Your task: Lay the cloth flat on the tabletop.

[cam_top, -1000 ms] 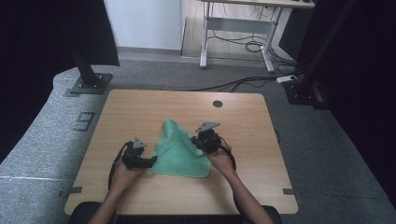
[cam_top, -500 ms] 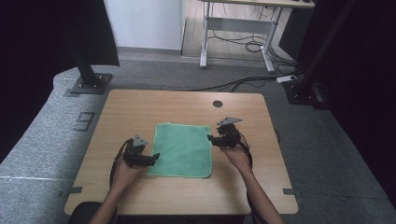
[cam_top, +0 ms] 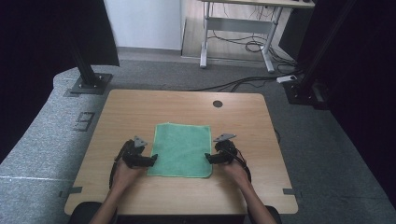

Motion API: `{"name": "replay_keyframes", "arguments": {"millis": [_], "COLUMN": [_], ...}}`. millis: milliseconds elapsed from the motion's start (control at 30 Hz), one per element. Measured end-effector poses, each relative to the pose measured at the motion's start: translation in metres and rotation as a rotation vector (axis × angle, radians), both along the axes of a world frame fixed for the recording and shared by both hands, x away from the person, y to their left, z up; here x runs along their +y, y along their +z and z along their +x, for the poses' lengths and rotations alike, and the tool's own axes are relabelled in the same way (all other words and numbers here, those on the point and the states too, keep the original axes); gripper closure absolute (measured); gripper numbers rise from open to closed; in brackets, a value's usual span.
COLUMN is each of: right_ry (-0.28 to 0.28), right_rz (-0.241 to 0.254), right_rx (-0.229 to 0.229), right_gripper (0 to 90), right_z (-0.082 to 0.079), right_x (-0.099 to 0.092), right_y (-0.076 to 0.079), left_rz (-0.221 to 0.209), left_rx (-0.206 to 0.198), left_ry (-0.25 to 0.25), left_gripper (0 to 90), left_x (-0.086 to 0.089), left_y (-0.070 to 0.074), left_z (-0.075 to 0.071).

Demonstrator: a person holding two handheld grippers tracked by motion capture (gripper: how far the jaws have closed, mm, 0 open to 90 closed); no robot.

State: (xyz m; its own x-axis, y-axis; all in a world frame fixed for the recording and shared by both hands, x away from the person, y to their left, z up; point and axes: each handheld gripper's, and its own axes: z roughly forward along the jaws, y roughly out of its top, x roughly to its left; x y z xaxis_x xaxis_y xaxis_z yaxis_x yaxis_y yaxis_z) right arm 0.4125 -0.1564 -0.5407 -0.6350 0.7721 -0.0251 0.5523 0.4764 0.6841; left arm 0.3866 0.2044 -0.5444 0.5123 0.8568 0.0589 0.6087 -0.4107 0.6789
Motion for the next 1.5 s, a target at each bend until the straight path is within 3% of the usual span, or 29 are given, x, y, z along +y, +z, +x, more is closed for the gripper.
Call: {"name": "replay_keyframes", "arguments": {"millis": [67, 300, 1033, 1400, 1500], "right_ry": [-0.004, -0.027, -0.079, -0.089, -0.085], "right_rz": [-0.011, 0.041, 0.052, 0.053, 0.057], "right_rx": [-0.003, 0.006, 0.0, -0.003, -0.001], "right_gripper": [19.8, 19.9, 20.4, 20.2, 18.9], "right_z": [-0.001, -0.003, -0.024, -0.029, -0.029], "right_x": [-0.001, -0.009, -0.039, -0.041, -0.042], "right_y": [-0.003, -0.007, -0.008, -0.009, -0.009], "left_rz": [-0.017, 0.0, 0.001, -0.004, -0.03], "left_rx": [0.002, -0.014, -0.021, -0.016, -0.021], "left_ry": [0.008, 0.019, -0.081, -0.078, -0.084], "left_gripper": [9.1, 3.8, 4.2, 3.6, 3.2], "left_x": [0.0, -0.002, -0.029, -0.028, -0.026], "left_y": [-0.001, -0.003, -0.003, -0.003, 0.001], "left_z": [0.001, 0.003, -0.012, -0.012, -0.012]}}
